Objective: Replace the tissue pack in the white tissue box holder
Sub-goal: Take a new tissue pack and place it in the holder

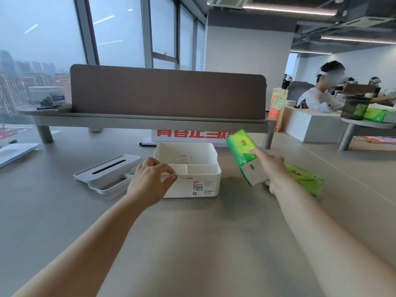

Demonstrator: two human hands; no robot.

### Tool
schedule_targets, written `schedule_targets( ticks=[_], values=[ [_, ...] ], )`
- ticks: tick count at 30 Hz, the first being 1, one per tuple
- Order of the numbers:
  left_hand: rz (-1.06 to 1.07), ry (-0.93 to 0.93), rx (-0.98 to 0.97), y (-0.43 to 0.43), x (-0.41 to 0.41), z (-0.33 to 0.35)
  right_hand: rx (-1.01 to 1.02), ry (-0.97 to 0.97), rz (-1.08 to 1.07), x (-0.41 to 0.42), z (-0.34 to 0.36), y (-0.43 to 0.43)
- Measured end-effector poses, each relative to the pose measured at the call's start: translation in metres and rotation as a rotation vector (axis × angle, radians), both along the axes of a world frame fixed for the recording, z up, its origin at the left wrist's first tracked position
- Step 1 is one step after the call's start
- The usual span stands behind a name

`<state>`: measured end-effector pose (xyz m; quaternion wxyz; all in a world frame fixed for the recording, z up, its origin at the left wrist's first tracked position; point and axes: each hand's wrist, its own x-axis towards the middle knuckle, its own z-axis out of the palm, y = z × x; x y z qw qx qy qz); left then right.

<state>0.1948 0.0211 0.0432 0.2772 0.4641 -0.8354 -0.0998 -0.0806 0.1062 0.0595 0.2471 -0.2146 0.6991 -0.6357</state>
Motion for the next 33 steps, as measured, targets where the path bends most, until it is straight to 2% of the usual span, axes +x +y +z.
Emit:
schedule_targets(
  ticks=[3, 6, 11, 14, 17, 23, 27, 30, 33],
  values=[
    [0.007, 0.084, 0.041, -0.009, 0.006, -0.001, -0.135, 0.059, 0.08, 0.018, 0.016, -0.011],
    [0.029, 0.255, 0.129, -0.022, 0.009, 0.003, -0.217, 0.113, 0.217, 0.035, 0.028, -0.028],
    [-0.039, 0.558, 0.352, -0.05, 0.005, 0.026, -0.257, 0.237, 0.457, 0.051, 0.039, -0.058],
    [-0.1, 0.674, 0.432, -0.071, -0.003, 0.042, -0.276, 0.31, 0.617, 0.049, 0.04, -0.075],
    [-0.121, 0.771, 0.551, -0.086, -0.012, 0.054, -0.259, 0.365, 0.689, 0.047, 0.039, -0.087],
    [-0.204, 0.545, 0.464, -0.1, -0.032, 0.055, -0.147, 0.479, 0.837, 0.045, 0.037, -0.102],
    [-0.18, 0.524, 0.429, -0.099, -0.035, 0.046, -0.069, 0.542, 0.935, 0.041, 0.037, -0.107],
    [-0.223, 0.518, 0.393, -0.092, -0.037, 0.038, 0.025, 0.617, 0.944, 0.035, 0.037, -0.109],
    [-0.202, 0.407, 0.285, -0.087, -0.038, 0.032, 0.062, 0.716, 0.913, 0.032, 0.036, -0.109]
  ],
)
